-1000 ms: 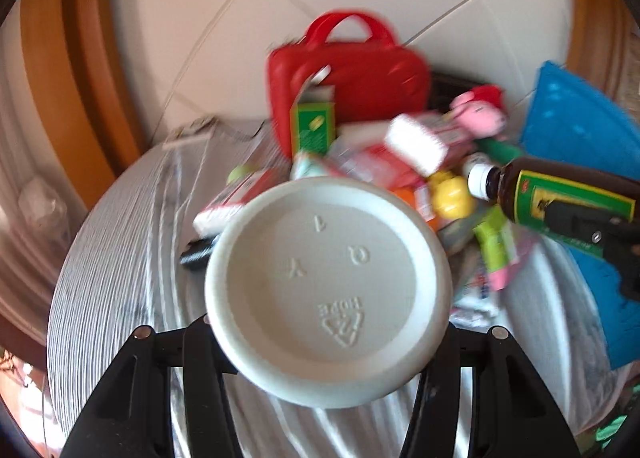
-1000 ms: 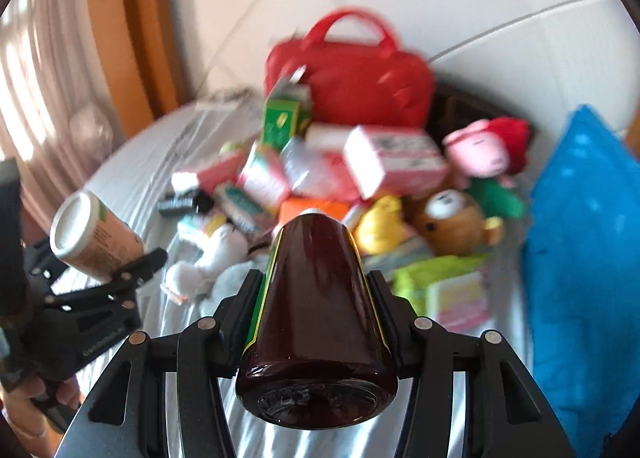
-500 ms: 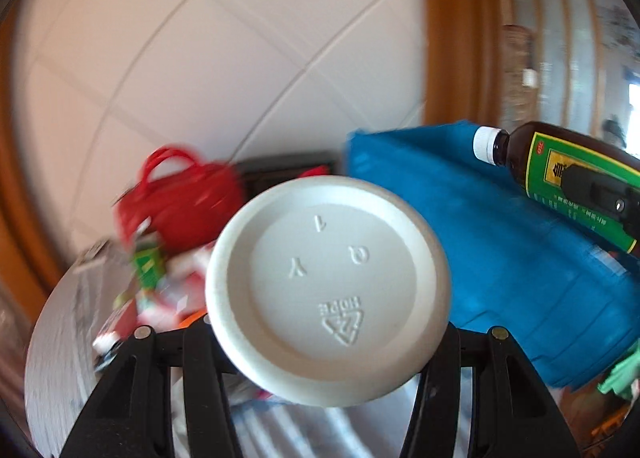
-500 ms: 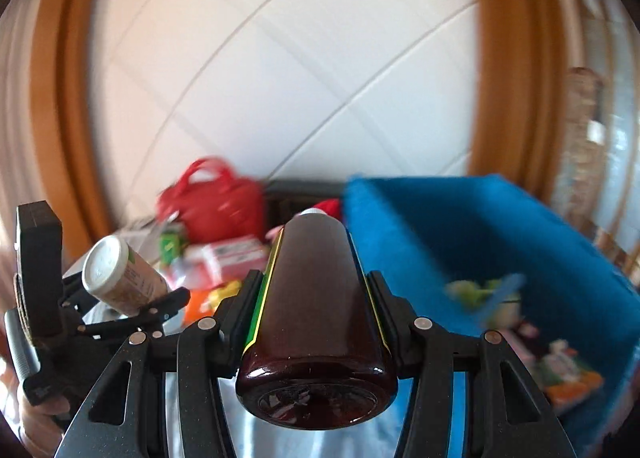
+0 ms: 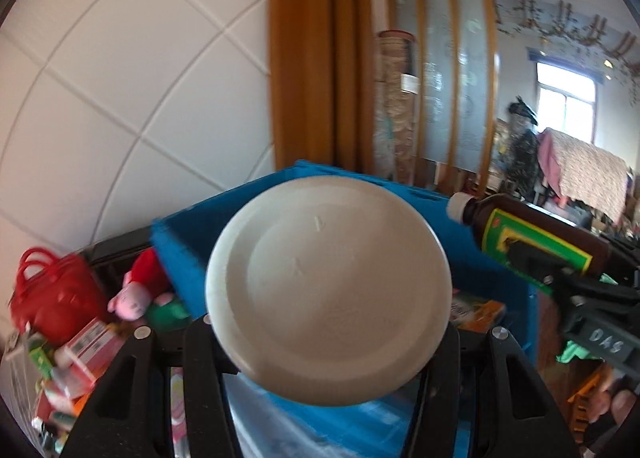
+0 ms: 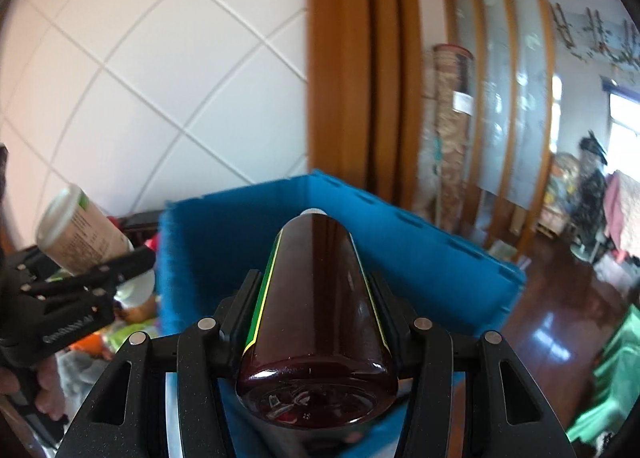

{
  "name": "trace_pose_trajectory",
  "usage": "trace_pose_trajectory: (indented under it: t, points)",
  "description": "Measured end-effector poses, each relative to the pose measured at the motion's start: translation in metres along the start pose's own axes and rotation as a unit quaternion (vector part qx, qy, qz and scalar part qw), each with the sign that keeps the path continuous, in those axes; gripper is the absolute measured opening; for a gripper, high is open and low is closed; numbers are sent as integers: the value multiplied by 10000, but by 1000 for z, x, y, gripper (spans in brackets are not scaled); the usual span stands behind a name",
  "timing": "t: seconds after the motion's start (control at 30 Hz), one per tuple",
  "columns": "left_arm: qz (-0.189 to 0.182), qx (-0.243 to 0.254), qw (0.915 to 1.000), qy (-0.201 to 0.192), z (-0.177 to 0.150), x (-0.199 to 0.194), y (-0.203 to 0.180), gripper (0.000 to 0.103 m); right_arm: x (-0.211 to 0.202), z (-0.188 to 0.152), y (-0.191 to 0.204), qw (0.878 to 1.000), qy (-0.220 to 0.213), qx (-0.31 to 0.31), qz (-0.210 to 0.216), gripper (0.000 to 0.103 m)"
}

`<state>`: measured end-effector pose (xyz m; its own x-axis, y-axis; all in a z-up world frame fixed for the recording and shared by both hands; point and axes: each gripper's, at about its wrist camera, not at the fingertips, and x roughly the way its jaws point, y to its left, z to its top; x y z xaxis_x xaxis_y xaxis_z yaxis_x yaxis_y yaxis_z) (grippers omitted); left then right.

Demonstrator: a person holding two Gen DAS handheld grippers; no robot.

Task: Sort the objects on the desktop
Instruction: 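Carry the jar and brown bottle into the crate and release both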

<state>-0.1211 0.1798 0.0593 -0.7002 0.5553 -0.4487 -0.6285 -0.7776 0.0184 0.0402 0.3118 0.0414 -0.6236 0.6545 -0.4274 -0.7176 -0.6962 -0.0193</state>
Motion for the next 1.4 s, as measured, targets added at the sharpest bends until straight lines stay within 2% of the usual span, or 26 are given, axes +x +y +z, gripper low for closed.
trace_pose_trajectory:
  t: [0.2, 0.4, 0.63, 0.83, 0.9, 0.97, 1.0, 1.03, 1.07, 1.1, 1.17, 1.2, 1.27, 1.4]
  points:
    - [-98, 349, 9990, 261, 6, 31, -49, 52, 19, -5, -53, 9998, 198, 50, -26, 51]
    - [-15, 378, 9973, 634, 7, 58, -69, 52, 43, -15, -84, 9991, 398, 63, 142, 51]
    - [46, 440, 9957, 808, 10, 75, -85, 52, 70, -19, -101, 9978, 596, 35, 293, 51]
    - [93, 379, 9941, 1016, 7, 88, -91, 52, 81, -23, -105, 9969, 747, -64, 232, 51]
    - [166, 383, 9933, 1078, 7, 91, -92, 60, 83, -22, -106, 9968, 779, -87, 171, 52]
    - [276, 387, 9935, 1030, 7, 90, -92, 78, 85, -22, -108, 9967, 796, -97, 121, 52]
    - [324, 379, 9939, 985, 6, 89, -92, 80, 86, -22, -109, 9967, 797, -102, 106, 53]
    - [343, 364, 9942, 947, 6, 88, -91, 81, 85, -22, -110, 9969, 772, -104, 82, 54]
    - [343, 345, 9944, 943, 6, 87, -89, 81, 84, -21, -110, 9971, 746, -114, 53, 62]
    - [355, 313, 9944, 945, 6, 87, -87, 81, 83, -20, -110, 9973, 723, -121, 32, 75]
    - [407, 248, 9946, 926, 5, 85, -83, 83, 80, -18, -110, 9978, 648, -128, 11, 94]
    - [434, 207, 9947, 905, 4, 83, -81, 83, 77, -17, -109, 9981, 599, -153, 15, 99]
    - [469, 121, 9953, 840, 3, 78, -75, 92, 74, -15, -106, 9984, 537, -194, 11, 103]
    - [543, 39, 9967, 603, 1, 61, -64, 97, 64, -9, -97, 9987, 437, -242, -20, 103]
